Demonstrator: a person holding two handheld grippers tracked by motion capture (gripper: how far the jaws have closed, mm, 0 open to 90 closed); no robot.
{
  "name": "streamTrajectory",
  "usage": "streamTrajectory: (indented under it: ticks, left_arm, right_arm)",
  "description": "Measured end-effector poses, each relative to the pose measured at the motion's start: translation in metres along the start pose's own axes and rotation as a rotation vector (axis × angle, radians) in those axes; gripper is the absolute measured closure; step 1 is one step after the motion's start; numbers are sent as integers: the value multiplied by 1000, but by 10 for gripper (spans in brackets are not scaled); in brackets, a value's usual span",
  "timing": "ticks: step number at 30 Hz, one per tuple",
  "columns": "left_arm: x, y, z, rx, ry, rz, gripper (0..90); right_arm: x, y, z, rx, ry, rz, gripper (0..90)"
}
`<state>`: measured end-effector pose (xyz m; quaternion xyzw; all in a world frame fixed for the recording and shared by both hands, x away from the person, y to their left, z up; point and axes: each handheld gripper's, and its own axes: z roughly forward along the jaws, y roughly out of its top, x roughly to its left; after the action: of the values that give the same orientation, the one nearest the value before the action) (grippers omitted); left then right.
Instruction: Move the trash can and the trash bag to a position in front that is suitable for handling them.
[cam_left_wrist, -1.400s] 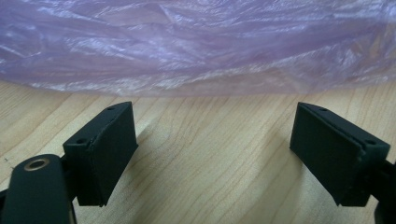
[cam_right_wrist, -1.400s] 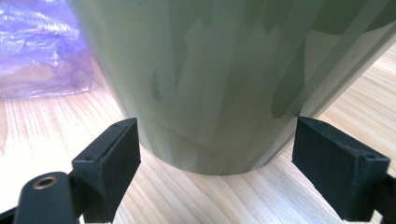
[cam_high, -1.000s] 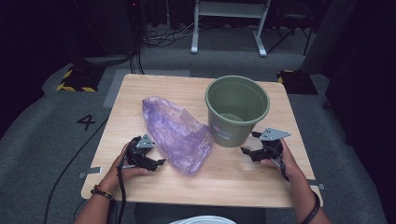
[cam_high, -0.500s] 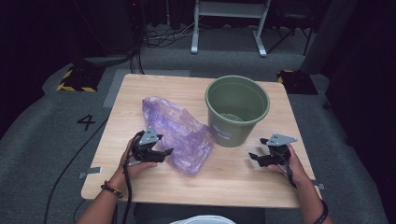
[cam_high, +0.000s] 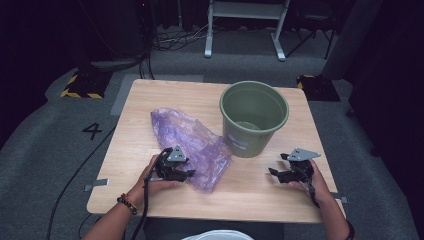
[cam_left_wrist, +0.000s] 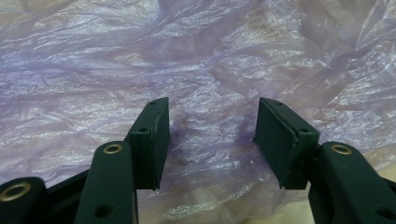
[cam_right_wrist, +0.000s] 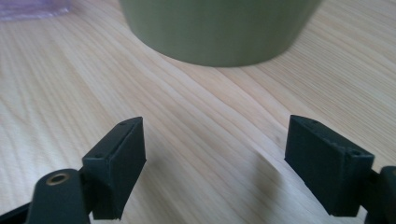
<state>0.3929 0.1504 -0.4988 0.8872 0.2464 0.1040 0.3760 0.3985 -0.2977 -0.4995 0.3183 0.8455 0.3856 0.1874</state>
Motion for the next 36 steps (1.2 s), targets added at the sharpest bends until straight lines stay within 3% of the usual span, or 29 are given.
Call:
streamTrajectory:
  ticks: [3,11,15,19,20,23,25,28,31,36]
  left_arm:
    - [-12,2,3,-2,-30,25,452]
    - [-47,12,14,-3,-46,32,420]
    - [-59,21,22,18,-30,23,288]
    - [-66,24,25,14,-38,42,189]
    - [-69,26,21,-12,-27,61,181]
    - [-64,27,6,-68,-31,73,161]
    - [-56,25,-5,-113,-16,45,158]
    - [-44,21,-22,-142,45,25,159]
    - [-30,18,-36,-177,79,12,166]
    - [4,9,-45,-158,149,-22,224]
  right_arm:
    - [6,3,1,-10,18,-11,203]
    - [31,23,-3,-60,51,-35,240]
    - [43,36,-12,-125,37,-20,335]
    - [57,46,-18,-177,35,9,426]
    - [62,47,-17,-178,41,9,444]
    - [75,48,-11,-173,75,16,478]
    - [86,48,0,-126,79,-21,493]
    - [97,46,16,-78,107,-47,515]
    - [103,43,27,-41,104,-68,571]
    - [103,37,37,-8,100,-81,671]
